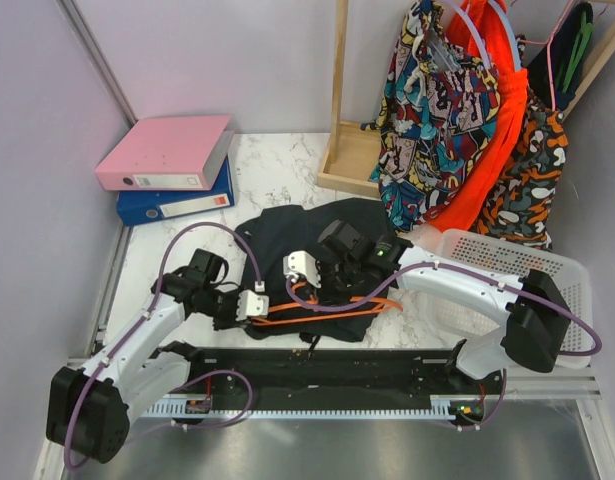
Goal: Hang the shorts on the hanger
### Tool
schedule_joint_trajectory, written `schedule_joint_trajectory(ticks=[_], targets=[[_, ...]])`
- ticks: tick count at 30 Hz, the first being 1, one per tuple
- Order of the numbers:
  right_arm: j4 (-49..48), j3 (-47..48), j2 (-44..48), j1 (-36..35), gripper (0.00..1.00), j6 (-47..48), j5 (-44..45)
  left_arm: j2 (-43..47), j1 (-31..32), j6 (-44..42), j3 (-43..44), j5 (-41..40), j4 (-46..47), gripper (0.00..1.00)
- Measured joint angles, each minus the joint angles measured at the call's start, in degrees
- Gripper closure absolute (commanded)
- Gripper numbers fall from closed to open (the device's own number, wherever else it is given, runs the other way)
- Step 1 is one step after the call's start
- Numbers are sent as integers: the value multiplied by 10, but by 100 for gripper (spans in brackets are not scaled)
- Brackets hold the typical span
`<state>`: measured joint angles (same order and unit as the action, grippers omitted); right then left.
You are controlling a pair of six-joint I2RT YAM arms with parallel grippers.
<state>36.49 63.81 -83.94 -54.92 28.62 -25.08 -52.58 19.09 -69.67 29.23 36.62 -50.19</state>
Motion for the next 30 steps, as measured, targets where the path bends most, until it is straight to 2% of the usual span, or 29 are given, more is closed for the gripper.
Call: schedule_joint_trajectory(ticks=[8, 11, 12, 17, 18, 19, 21, 22, 23, 25, 26, 28, 29, 30], targets=[[-21, -2, 0, 0, 100, -40, 5, -3, 0, 36, 12, 24, 29, 59], [-27, -8, 4, 0, 100, -48, 4, -3, 0, 47, 12, 30, 38, 66], [-28, -9, 5, 0, 100, -49, 4, -3, 0, 50, 12, 30, 42, 70], [-31, -12, 9, 0, 100, -53, 0, -13, 0, 65, 12, 31, 56, 75], [-31, -12, 9, 1, 100, -54, -1, -13, 0, 68, 12, 32, 57, 93], [-30, -12, 9, 2, 100, -54, -2, -13, 0, 71, 12, 33, 57, 97], [-29, -11, 9, 6, 100, -54, -6, -13, 0, 76, 12, 36, 57, 98], [-28, -11, 9, 9, 93, -54, -7, -13, 0, 80, 12, 38, 57, 98], [-26, -10, 9, 12, 71, -54, -10, -13, 0, 85, 12, 41, 58, 98], [-19, -3, 9, 19, 42, -54, -14, -10, 0, 98, 12, 44, 61, 98], [-19, 2, 9, 22, 33, -57, -12, -8, 0, 106, 12, 46, 61, 98], [-23, 23, 9, 35, 28, -60, -8, -5, 1, 120, 15, 55, 60, 98], [-27, 32, 11, 42, 18, -62, -8, -5, 0, 130, 18, 58, 60, 98], [-32, 42, 15, 50, 14, -64, -7, -5, 0, 136, 23, 59, 60, 98]])
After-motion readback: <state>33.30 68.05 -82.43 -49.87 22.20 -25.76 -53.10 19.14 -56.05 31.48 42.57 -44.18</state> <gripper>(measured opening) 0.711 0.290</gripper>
